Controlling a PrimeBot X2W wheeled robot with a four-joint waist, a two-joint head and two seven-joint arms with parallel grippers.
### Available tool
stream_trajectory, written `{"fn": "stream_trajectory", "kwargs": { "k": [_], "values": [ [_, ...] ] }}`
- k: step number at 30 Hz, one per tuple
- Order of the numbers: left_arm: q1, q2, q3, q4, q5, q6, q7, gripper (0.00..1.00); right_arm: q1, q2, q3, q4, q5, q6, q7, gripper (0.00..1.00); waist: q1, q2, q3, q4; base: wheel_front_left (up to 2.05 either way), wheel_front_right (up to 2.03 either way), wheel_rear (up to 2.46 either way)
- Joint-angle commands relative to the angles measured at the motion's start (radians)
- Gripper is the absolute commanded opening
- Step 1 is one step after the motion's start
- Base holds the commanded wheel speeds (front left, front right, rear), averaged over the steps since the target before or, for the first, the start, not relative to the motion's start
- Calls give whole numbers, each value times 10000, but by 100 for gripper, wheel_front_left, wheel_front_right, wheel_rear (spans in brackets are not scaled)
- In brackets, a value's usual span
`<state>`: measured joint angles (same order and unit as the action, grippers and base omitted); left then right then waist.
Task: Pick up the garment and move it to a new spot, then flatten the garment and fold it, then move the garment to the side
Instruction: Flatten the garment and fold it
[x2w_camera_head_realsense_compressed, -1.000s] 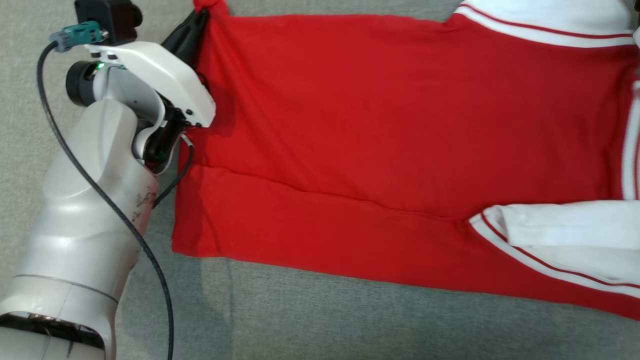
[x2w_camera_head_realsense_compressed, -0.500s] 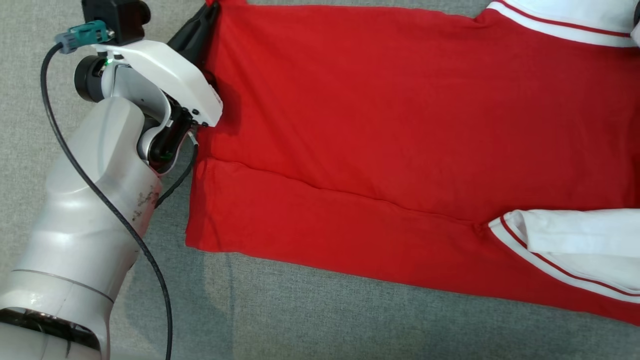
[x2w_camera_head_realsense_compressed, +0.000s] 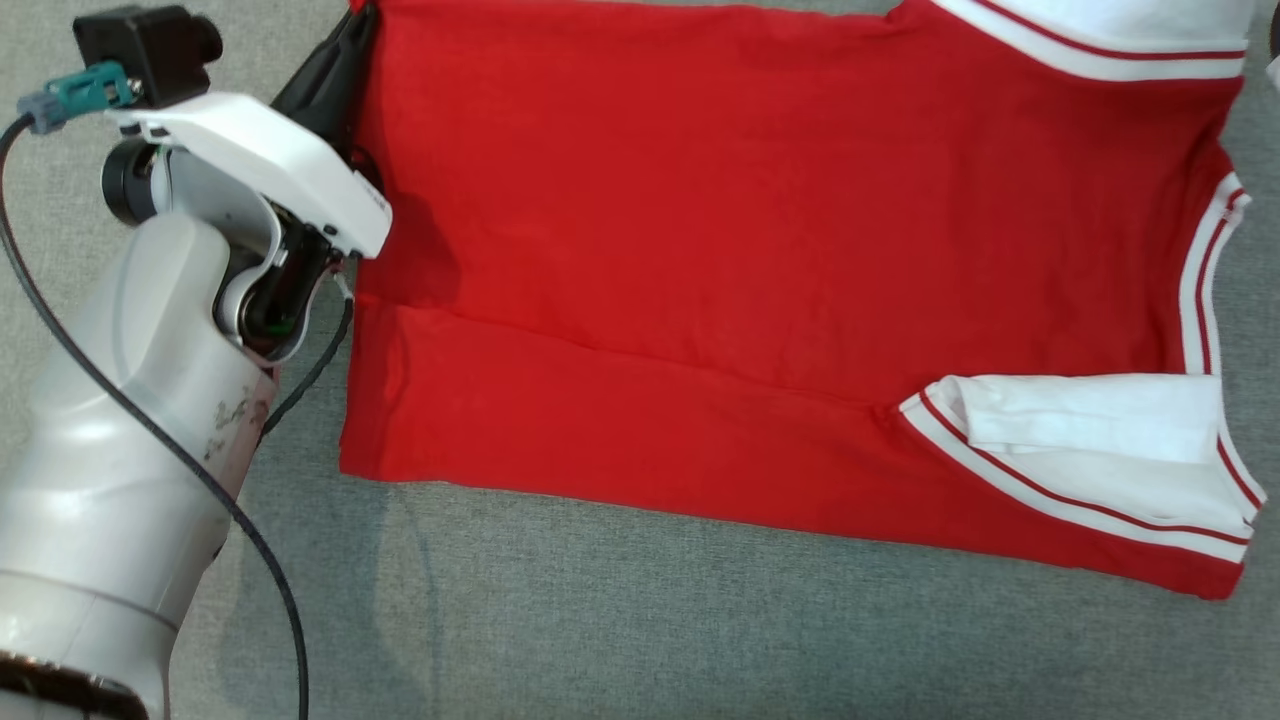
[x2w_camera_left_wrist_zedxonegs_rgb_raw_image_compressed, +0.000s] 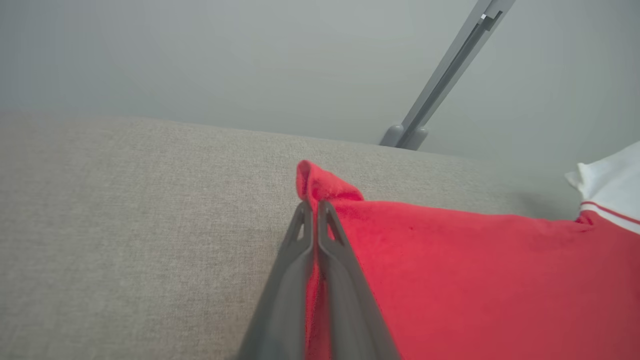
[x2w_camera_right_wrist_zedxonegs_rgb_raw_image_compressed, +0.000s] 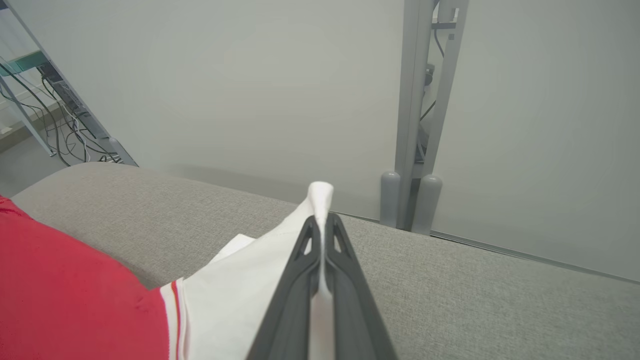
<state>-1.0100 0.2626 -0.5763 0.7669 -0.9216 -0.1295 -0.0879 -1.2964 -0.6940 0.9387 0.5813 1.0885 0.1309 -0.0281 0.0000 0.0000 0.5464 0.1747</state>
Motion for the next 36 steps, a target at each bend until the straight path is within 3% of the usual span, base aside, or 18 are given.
{"fn": "stream_trajectory", "kwargs": {
  "k": [1, 9, 13, 18, 33, 34, 35, 36],
  "values": [
    [184, 105, 28, -60, -103, -11, 20, 0, 156, -53, 61, -96, 111, -4, -112, 0, 0, 0, -81, -83, 0, 0, 0],
    [1692, 1025, 150, -1420, -1293, -12, 232, 0, 1282, -606, 946, -2019, 825, -4, -564, 0, 0, 0, -596, -602, 0, 0, 0],
    [2930, 1889, 480, -2256, -1760, 44, 185, 0, 2583, -1148, 1138, -3441, 1307, -4, -1011, 0, 0, 0, -871, -1023, 0, 0, 0],
    [4073, 2389, 816, -3018, -2219, 260, 151, 0, 4098, -1444, 1189, -4382, 1610, -4, -1469, 0, 0, 0, -1026, -1381, 0, 0, 0],
    [5484, 2328, 981, -3006, -2598, 552, -277, 0, 7676, -35, -268, -4138, 1325, -5, -2380, 0, 0, 0, -1269, -1796, 0, 0, 0],
    [5540, 2282, 969, -2935, -2615, 545, -308, 41, 7836, 89, -353, -4107, 1241, -5, -2381, 0, 0, 0, -1323, -1815, 0, 0, 0],
    [5575, 2258, 969, -2848, -2610, 582, -356, 84, 7981, 214, -456, -4084, 1154, -5, -2383, 21, 0, 0, -1361, -1833, 0, 0, 0],
    [5582, 2239, 956, -2789, -2539, 606, -446, 100, 8111, 320, -561, -4035, 1064, -5, -2388, 50, 0, 0, -1410, -1848, 0, 0, 0]
  ]
}}
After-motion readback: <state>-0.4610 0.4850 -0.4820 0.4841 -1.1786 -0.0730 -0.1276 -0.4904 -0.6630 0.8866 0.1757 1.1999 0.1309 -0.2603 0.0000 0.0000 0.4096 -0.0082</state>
